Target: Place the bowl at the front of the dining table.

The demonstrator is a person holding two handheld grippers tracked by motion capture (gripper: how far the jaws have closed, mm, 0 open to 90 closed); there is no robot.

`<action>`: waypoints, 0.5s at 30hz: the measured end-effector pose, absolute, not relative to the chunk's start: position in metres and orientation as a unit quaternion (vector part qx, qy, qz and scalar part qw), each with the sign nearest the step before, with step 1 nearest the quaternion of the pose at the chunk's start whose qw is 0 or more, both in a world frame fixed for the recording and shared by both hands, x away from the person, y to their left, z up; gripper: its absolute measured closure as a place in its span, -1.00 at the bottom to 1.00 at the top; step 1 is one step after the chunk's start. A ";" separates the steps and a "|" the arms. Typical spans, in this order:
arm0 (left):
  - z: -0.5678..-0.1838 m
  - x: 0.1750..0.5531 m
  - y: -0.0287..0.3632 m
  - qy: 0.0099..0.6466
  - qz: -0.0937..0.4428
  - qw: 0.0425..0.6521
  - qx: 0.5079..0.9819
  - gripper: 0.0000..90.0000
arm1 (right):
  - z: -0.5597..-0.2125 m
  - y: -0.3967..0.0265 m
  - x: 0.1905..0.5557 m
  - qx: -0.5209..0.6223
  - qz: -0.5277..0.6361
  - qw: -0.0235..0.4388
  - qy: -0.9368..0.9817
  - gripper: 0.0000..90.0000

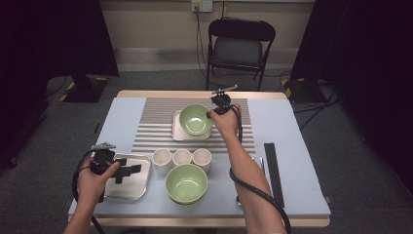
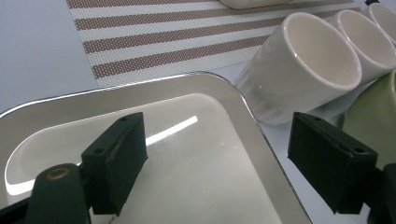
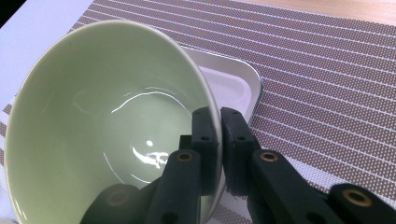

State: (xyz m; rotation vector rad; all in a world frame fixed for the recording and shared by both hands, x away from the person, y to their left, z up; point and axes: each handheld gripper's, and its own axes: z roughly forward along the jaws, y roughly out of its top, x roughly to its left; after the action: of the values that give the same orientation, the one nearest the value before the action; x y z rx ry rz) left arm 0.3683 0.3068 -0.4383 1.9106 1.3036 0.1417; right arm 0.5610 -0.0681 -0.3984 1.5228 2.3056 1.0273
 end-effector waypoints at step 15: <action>-0.438 0.368 0.307 0.515 0.055 0.399 0.756 -0.57 | -0.403 -0.065 0.564 0.517 0.345 0.095 0.778 0.89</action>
State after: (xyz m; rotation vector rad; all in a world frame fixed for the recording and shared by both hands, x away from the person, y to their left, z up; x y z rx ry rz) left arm 0.3683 0.3068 -0.4384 1.9140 1.3034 0.1392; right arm 0.5637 -0.0654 -0.4028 1.5332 2.3050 1.0227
